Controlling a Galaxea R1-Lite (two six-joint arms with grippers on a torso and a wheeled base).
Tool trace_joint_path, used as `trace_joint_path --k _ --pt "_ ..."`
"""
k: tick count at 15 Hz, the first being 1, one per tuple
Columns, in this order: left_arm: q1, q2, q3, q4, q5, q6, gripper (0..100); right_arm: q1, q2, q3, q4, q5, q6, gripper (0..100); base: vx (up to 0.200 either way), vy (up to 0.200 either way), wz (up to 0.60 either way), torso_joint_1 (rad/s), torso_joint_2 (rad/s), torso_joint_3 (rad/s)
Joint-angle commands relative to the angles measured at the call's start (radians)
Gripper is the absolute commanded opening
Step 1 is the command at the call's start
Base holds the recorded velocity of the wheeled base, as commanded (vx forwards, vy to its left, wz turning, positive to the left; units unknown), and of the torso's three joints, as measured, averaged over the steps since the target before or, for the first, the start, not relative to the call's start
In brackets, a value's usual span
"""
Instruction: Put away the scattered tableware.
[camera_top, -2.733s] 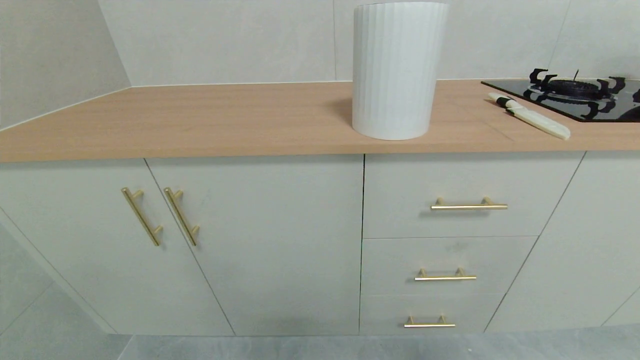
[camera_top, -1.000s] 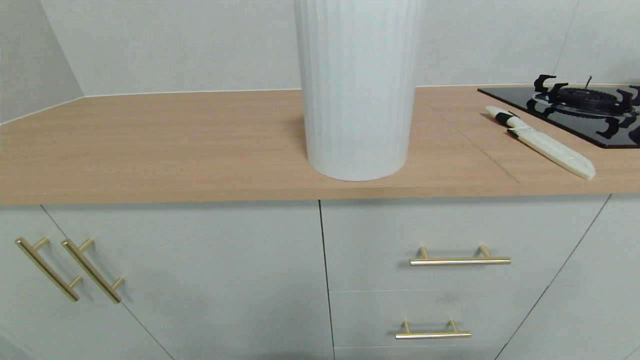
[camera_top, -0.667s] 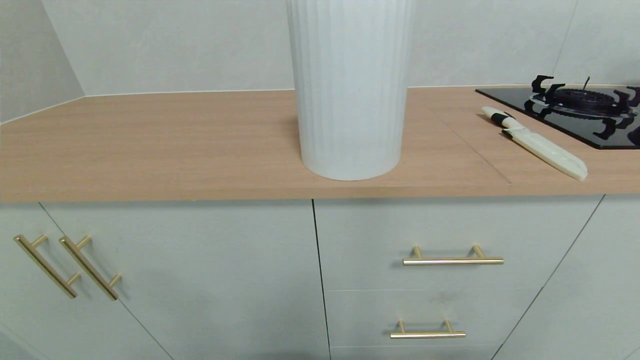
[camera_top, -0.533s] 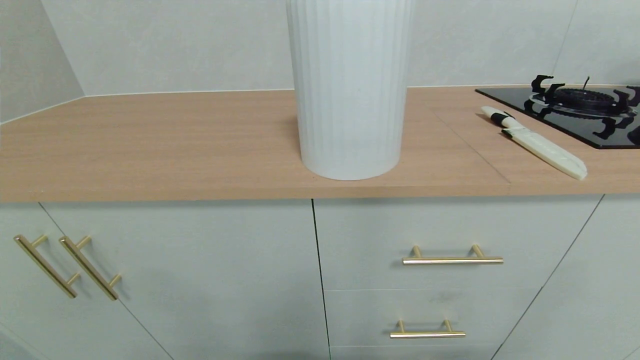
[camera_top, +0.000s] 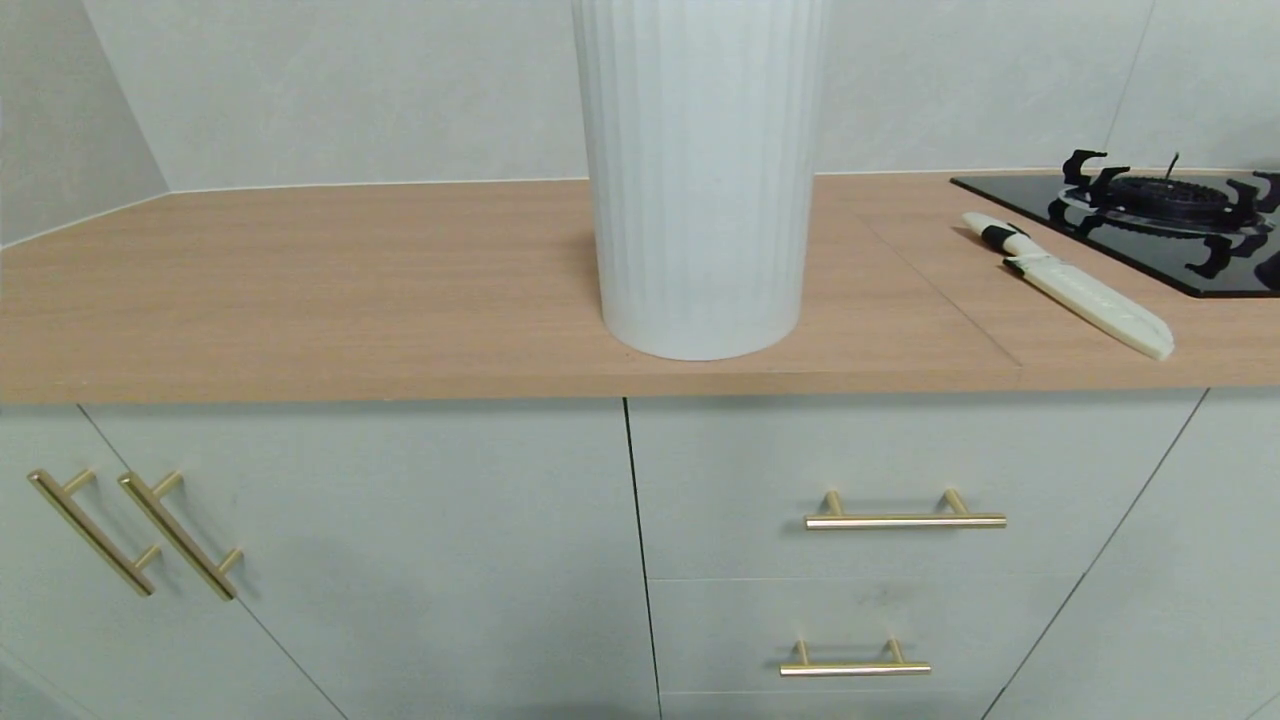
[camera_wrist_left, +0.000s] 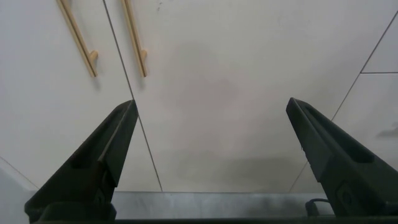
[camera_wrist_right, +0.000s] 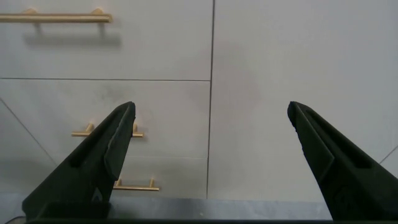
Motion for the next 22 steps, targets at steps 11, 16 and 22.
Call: trace_joint_path --k 11,16,22 --pt "0.000 0.000 0.000 0.000 0.000 0.000 100 0.000 0.001 0.000 0.000 0.000 -0.001 100 0.000 0.000 0.00 0.049 -0.17 -0.136" --pt "0.000 0.000 0.000 0.000 0.000 0.000 100 0.000 0.001 0.000 0.000 0.000 -0.001 100 0.000 0.000 0.00 0.146 -0.48 -0.299" --pt "0.000 0.000 0.000 0.000 0.000 0.000 100 0.000 0.001 0.000 0.000 0.000 -0.001 100 0.000 0.000 0.00 0.189 -0.47 -0.289"
